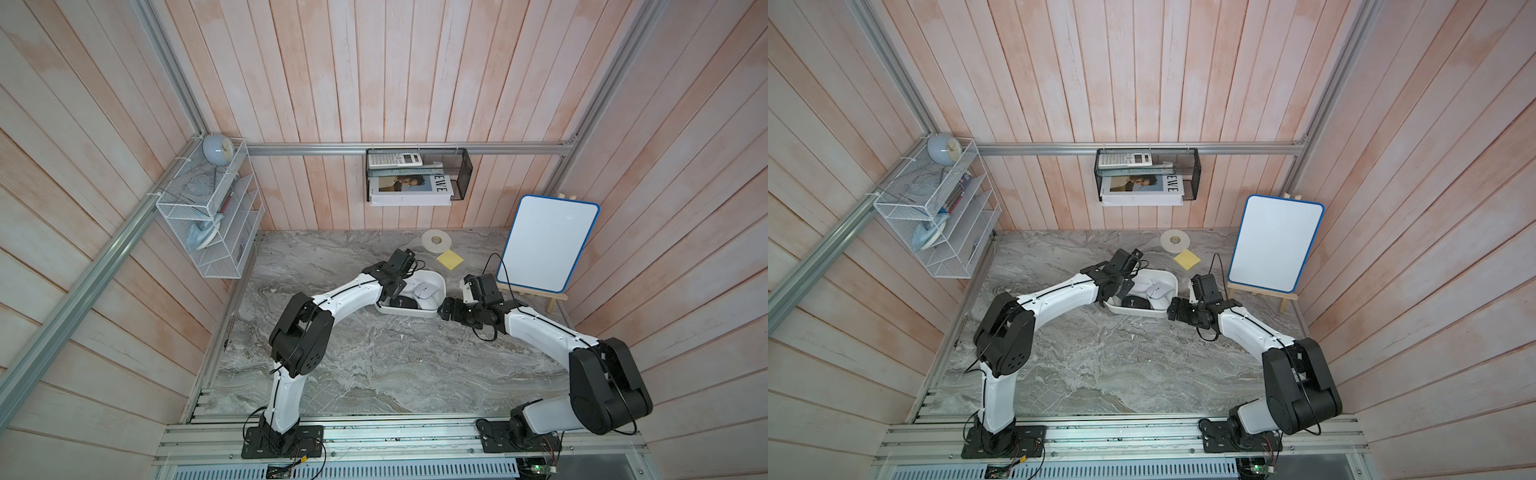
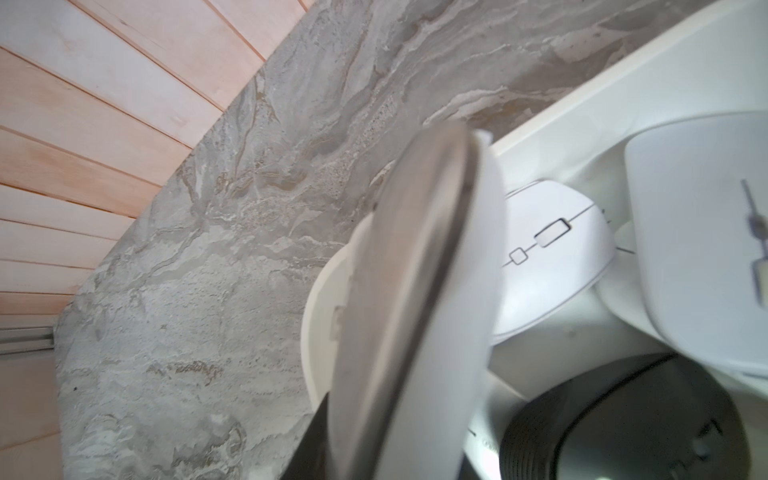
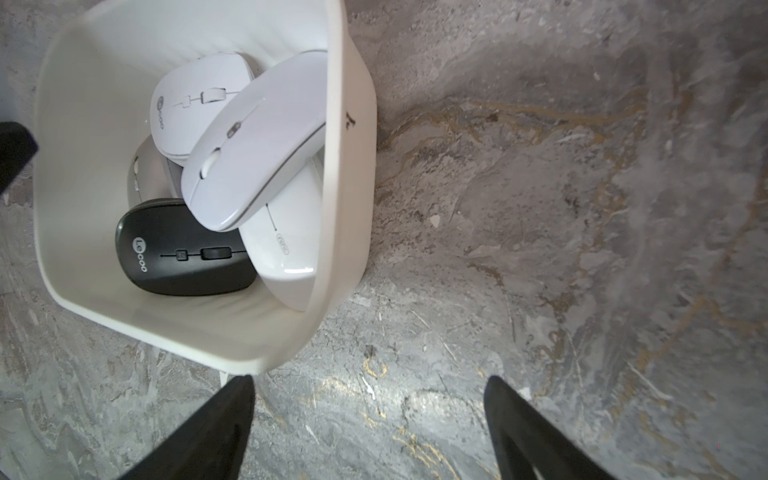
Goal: Take out the mouse from the storage box
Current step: Pick up the mouse from the storage box, then place the mouse at the center of the board.
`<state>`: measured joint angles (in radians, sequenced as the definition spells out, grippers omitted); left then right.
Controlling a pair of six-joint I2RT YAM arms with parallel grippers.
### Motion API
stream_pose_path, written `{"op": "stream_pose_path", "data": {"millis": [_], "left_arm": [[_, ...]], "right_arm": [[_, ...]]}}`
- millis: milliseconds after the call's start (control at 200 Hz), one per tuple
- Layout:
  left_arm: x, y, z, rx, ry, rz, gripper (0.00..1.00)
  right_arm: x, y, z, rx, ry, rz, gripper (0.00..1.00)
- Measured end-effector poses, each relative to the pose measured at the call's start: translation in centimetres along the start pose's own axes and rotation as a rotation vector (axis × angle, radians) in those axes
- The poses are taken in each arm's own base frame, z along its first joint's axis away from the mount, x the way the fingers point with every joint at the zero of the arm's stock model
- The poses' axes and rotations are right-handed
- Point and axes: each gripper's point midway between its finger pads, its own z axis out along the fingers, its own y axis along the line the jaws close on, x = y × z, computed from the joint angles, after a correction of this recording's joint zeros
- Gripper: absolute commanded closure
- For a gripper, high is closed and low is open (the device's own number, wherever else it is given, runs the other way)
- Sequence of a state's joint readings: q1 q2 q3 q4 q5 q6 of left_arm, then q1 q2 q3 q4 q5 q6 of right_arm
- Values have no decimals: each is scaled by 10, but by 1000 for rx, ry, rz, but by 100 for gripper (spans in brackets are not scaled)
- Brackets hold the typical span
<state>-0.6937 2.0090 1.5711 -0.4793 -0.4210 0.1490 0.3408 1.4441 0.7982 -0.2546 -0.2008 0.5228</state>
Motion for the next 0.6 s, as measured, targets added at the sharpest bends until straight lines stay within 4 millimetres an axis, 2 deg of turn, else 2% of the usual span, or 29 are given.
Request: {"op": "stream_pose_path", "data": {"millis": [120, 245, 430, 600], "left_arm": [[0, 15, -16, -12, -10, -44, 83], [8, 41, -26, -40, 1, -120, 83], [42, 85, -27, -136, 89, -229, 84], [72, 111, -25, -230, 183, -285, 84]], "right_arm": [[0, 0, 0, -2, 1, 0, 9], [1, 1, 0, -4, 3, -2, 9], [2, 2, 0, -4, 6, -8, 9], [3, 3, 0, -5, 9, -10, 9]]}}
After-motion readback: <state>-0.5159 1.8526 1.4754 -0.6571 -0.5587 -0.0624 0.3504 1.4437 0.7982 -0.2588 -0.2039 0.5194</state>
